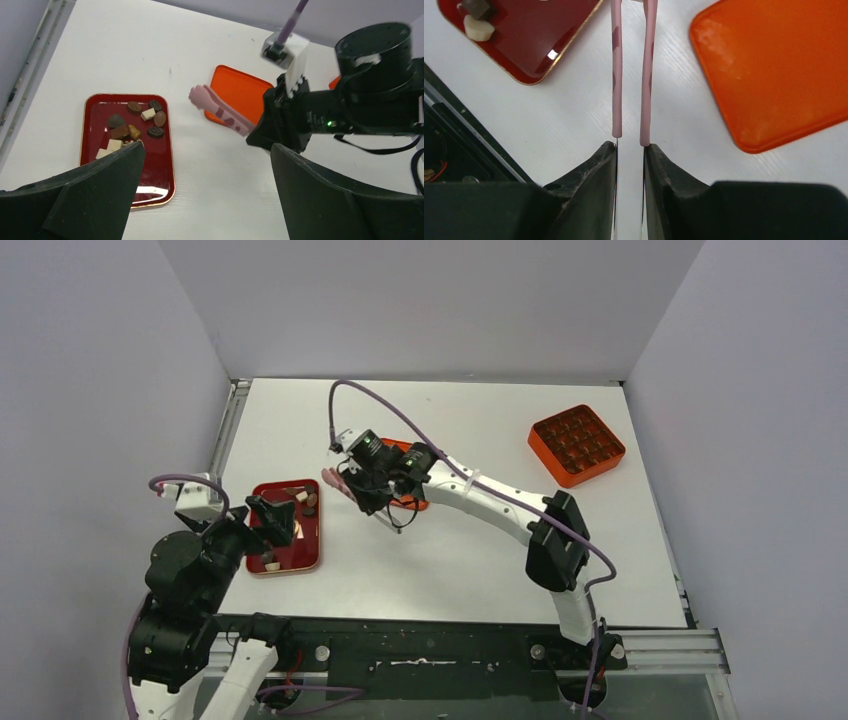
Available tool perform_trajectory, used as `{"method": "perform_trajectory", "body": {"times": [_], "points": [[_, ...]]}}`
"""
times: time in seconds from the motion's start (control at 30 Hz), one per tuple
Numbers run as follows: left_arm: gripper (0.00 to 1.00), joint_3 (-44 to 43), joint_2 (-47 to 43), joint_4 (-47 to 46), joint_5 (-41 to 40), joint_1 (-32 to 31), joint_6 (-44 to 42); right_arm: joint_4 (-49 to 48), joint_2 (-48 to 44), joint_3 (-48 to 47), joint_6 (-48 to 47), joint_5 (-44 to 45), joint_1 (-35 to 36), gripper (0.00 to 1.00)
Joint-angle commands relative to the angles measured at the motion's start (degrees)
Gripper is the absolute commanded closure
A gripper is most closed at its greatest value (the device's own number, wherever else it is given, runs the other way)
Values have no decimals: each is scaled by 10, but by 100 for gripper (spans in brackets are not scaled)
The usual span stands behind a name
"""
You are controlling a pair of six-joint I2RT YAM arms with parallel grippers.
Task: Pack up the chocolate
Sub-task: Pick up the fake chocolate from the plate, then place the fake chocolate in the packing box.
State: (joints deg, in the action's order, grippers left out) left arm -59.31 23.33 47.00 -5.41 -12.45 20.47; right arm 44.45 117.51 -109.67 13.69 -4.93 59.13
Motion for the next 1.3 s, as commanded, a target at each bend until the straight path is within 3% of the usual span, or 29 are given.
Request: {"method": "perform_trajectory", "body": {"times": [0.0,0.3,0.6,1.0,1.27], "points": [[3,36,6,-57,34,-1,9,-31,-73,35,2,20,-33,86],[3,136,58,-87,88,-2,-16,5,-170,119,-14,73,-150,85],[3,174,78,-97,115,-2,-40,42,-231,150,-34,101,-314,85],[3,177,70,-90,99,-1,-56,90,-171,87,-46,68,-528,82],[3,180,66,-95,94,0,-56,76,-129,91,-48,27,-571,81]]}}
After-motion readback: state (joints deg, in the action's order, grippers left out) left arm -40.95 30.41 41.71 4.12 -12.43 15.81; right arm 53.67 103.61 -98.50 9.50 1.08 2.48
